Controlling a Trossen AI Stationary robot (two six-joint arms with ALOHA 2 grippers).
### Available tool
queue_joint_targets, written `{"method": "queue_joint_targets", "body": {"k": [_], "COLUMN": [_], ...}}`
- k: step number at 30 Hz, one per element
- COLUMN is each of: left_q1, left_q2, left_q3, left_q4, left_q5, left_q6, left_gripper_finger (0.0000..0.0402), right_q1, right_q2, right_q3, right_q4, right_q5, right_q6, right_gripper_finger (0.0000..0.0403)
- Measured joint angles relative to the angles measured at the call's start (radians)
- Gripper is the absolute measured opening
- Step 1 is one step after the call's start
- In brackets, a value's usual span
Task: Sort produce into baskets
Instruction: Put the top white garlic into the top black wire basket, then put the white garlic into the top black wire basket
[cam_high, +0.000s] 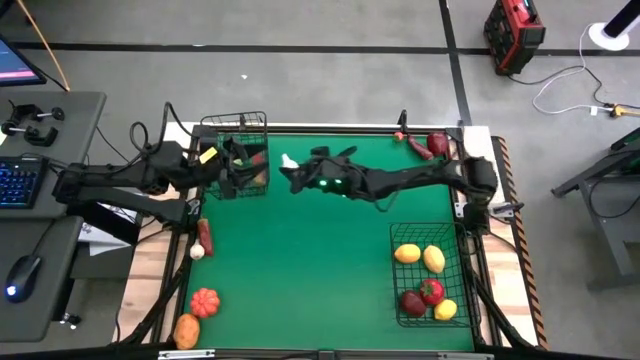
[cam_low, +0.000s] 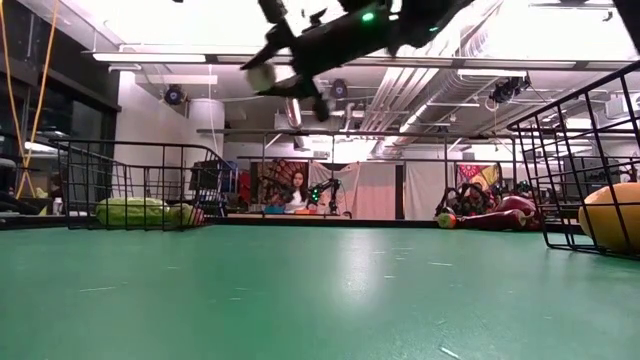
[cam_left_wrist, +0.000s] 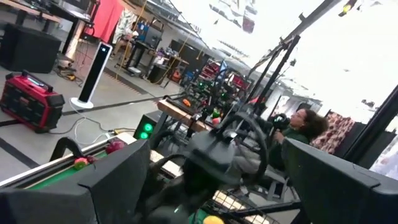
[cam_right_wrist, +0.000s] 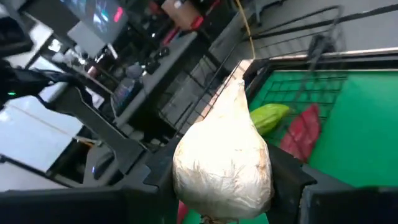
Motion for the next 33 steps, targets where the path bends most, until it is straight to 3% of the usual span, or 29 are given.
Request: {"method": "queue_joint_targets", "body": {"k": [9,15,19,26,33], "left_q1": [0.001,0.000,0.000,0.000,0.000], "left_q2": [0.000,0.000,0.000,-0.001,-0.001], "left_q3": [0.000,0.000,0.000,0.000,0.000], "left_q4": [0.014,0.014,0.013,0.010,0.006], "left_q5": [0.006,0.069,0.094,0.116,0.148], "left_q6": [-0.037,-0.063,-0.070,-0.071,-0.076], "left_gripper_finger": [0.0353,0.0353,0.0353,0.0353,0.0353], "right_q1": [-0.034,-0.061,-0.073,-0.082,-0.129], "right_q2": [0.317,0.464,0.501,0.501,0.494], "right_q3": [0.503,0.739,0.813,0.821,0.821], "right_q4": [-0.227,-0.362,-0.406,-0.412,-0.421], "right_q5": [-0.158,-0.216,-0.266,-0.279,-0.404], "right_q6": [-0.130,-0.136,-0.133,-0.164,-0.190], "right_gripper_finger": [0.0155,0.0193,0.0225,0.0278,0.0294]}}
